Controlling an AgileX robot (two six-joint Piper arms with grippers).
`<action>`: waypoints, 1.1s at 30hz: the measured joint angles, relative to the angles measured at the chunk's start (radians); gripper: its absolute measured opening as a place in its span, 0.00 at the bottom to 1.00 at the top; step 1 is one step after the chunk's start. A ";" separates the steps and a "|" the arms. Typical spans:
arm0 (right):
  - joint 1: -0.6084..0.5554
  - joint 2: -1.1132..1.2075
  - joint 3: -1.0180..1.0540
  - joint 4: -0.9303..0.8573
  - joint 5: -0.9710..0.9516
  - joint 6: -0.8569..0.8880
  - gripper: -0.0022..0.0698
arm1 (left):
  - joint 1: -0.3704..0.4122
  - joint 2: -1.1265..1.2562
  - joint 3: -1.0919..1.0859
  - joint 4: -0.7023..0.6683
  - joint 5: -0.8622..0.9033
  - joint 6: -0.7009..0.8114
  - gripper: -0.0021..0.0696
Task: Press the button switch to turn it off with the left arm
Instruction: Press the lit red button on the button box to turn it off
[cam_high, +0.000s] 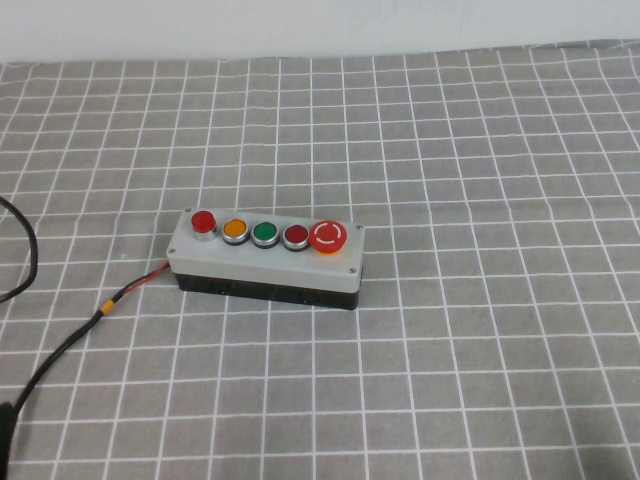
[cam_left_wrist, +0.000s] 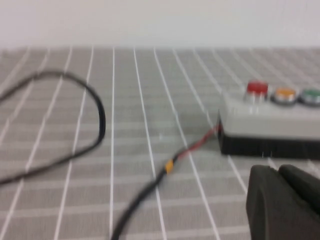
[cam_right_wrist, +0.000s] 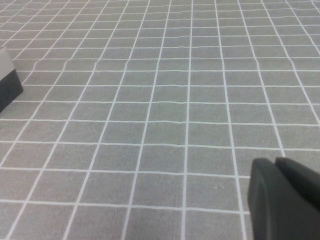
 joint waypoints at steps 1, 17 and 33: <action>0.000 0.000 0.000 0.000 0.000 0.000 0.01 | 0.003 0.000 0.000 0.002 0.026 -0.009 0.02; 0.000 0.000 0.000 0.000 0.000 0.000 0.01 | 0.014 -0.074 0.000 0.016 0.136 -0.027 0.02; 0.000 0.000 0.000 0.000 0.000 0.000 0.01 | 0.014 -0.074 0.000 0.022 0.266 -0.027 0.02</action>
